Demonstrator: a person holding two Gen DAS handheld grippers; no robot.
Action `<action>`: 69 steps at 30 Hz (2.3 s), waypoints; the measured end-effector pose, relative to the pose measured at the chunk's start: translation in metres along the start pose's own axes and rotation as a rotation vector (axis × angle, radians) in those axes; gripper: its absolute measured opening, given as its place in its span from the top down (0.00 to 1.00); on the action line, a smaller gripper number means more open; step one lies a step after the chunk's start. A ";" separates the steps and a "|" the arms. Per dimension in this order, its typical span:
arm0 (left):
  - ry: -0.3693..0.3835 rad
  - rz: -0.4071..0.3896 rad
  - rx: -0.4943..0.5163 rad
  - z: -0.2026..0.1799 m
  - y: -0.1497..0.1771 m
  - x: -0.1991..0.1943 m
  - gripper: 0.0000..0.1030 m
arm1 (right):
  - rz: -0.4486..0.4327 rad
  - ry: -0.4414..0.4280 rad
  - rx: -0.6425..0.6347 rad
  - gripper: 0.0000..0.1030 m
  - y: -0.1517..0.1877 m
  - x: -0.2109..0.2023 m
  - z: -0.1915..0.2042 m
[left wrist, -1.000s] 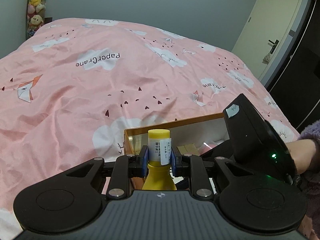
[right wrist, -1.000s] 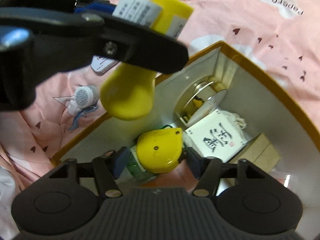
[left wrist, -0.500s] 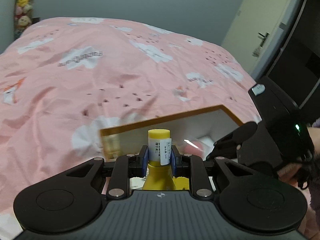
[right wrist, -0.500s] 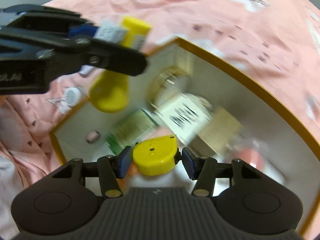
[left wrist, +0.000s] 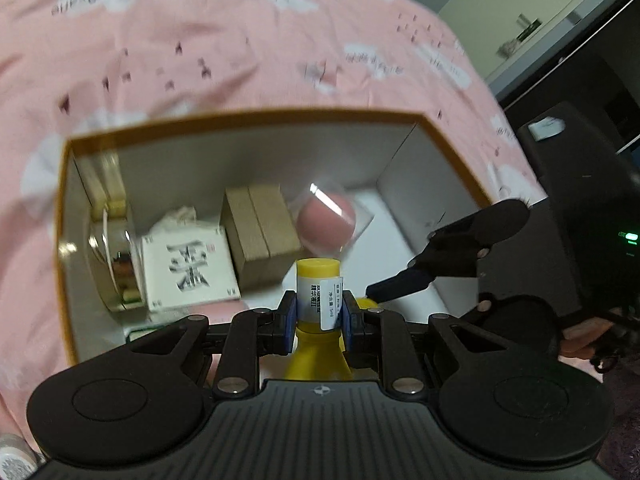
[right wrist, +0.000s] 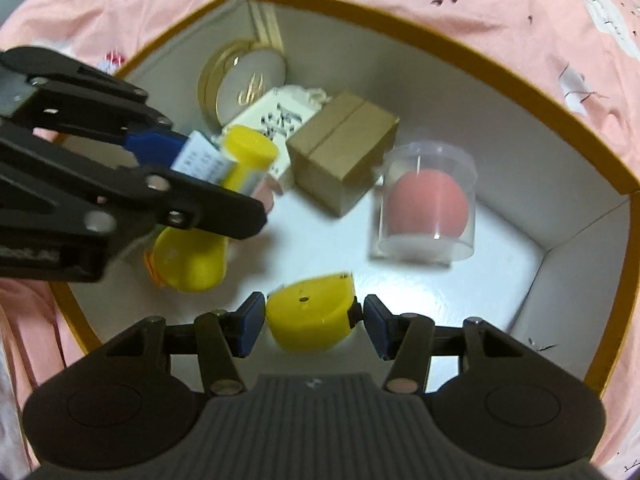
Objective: Organize rigid objects
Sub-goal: 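Lower the tape measure and yellow bottle into the orange box with both grippers, then move both grippers from the orange box to the mint tin and jar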
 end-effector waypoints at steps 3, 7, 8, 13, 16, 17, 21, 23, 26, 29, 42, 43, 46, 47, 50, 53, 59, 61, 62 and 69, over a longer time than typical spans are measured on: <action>-0.012 0.059 -0.025 0.004 -0.001 0.014 0.77 | 0.011 0.000 -0.001 0.48 0.001 0.004 -0.001; -0.013 0.148 -0.086 0.010 -0.003 0.030 0.77 | 0.045 0.014 -0.013 0.48 -0.005 0.014 -0.001; -0.013 0.149 -0.092 0.011 -0.004 0.030 0.77 | 0.054 0.023 -0.023 0.48 -0.005 0.016 0.000; -0.055 0.181 -0.108 0.014 -0.005 0.034 0.74 | 0.063 0.025 -0.048 0.49 -0.005 0.021 0.003; -0.060 0.173 -0.111 0.014 -0.004 0.033 0.71 | 0.063 0.027 -0.051 0.48 -0.003 0.020 0.003; -0.062 0.166 -0.113 0.013 -0.004 0.031 0.70 | 0.061 0.028 -0.052 0.48 -0.002 0.019 0.003; -0.055 0.086 -0.144 0.013 0.000 0.019 0.49 | 0.028 0.049 -0.052 0.40 0.000 0.014 0.004; -0.079 0.029 -0.128 0.008 0.006 0.012 0.44 | 0.014 0.059 -0.049 0.40 0.001 0.012 0.003; -0.112 -0.088 -0.076 -0.002 0.014 -0.003 0.40 | -0.004 0.084 -0.043 0.39 0.002 0.009 0.003; -0.134 -0.171 -0.045 -0.006 0.017 -0.014 0.37 | -0.029 0.131 -0.023 0.33 0.001 0.006 0.003; -0.177 -0.370 0.019 -0.021 0.027 -0.063 0.19 | -0.265 0.231 0.145 0.26 0.016 -0.033 0.019; -0.179 -0.388 0.024 -0.021 0.028 -0.068 0.17 | -0.297 0.232 0.162 0.23 0.018 -0.039 0.022; -0.158 -0.429 -0.023 -0.013 0.031 -0.086 0.15 | -0.385 0.242 0.221 0.20 0.023 -0.053 0.035; -0.155 -0.442 -0.038 -0.011 0.033 -0.093 0.15 | -0.412 0.240 0.230 0.20 0.025 -0.057 0.041; -0.210 -0.484 -0.027 -0.007 0.041 -0.114 0.13 | -0.500 0.231 0.229 0.19 0.028 -0.068 0.064; -0.256 -0.500 -0.012 -0.002 0.050 -0.132 0.13 | -0.580 0.238 0.217 0.17 0.029 -0.077 0.087; -0.343 -0.512 0.005 0.018 0.078 -0.167 0.13 | -0.695 0.165 0.177 0.10 0.031 -0.083 0.139; -0.376 -0.516 0.006 0.024 0.090 -0.176 0.13 | -0.714 0.147 0.157 0.10 0.029 -0.078 0.158; -0.397 -0.512 -0.002 0.028 0.096 -0.180 0.13 | -0.720 0.139 0.142 0.10 0.028 -0.076 0.167; -0.489 -0.419 -0.052 0.056 0.134 -0.187 0.13 | -0.723 0.139 -0.034 0.10 0.025 -0.048 0.234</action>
Point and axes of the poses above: each gripper's, at about its wrist camera, not at the fingertips, and x roughly the way its jaws point, z to its left, y to its underside, the point moved 2 cm from there along x, roughly the way its jaws point, and after that the axes turned 8 degrees about x, right-handed, at the moved point
